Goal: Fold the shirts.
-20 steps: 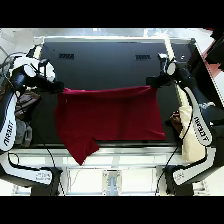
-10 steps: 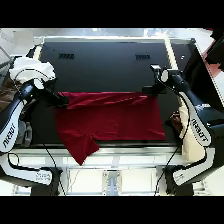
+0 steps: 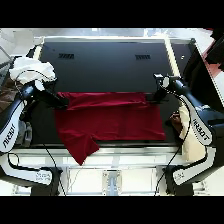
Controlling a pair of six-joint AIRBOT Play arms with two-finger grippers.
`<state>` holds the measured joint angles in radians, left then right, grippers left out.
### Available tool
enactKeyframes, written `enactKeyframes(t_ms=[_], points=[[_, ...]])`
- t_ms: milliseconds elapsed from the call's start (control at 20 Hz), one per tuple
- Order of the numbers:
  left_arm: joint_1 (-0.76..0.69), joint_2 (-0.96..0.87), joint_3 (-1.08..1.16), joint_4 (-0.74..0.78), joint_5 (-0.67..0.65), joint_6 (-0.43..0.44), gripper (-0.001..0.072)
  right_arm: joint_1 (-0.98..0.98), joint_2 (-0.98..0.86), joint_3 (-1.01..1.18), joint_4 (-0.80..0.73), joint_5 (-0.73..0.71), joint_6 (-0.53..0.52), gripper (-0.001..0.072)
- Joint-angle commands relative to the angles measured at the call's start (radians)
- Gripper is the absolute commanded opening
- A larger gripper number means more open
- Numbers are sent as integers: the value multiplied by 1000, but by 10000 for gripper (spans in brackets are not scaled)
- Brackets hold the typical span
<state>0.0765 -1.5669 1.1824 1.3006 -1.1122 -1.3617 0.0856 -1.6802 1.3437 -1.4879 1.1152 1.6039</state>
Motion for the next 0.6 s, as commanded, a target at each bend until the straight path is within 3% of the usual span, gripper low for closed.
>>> enactKeyframes(t_ms=[0,150,350,450,550], points=[[0,23,0,-32,-5,-2,684,11,42,-11,18,37,-31,532],[8,156,0,-34,-18,-15,682,7,204,-11,-37,131,-54,532],[39,480,-24,-18,-119,-15,682,6,524,-16,-79,187,-55,532],[60,676,-154,-16,-151,-25,682,6,693,-91,-80,171,-44,529],[86,882,-376,-2,-150,-107,682,5,854,-251,-80,152,-2,528]])
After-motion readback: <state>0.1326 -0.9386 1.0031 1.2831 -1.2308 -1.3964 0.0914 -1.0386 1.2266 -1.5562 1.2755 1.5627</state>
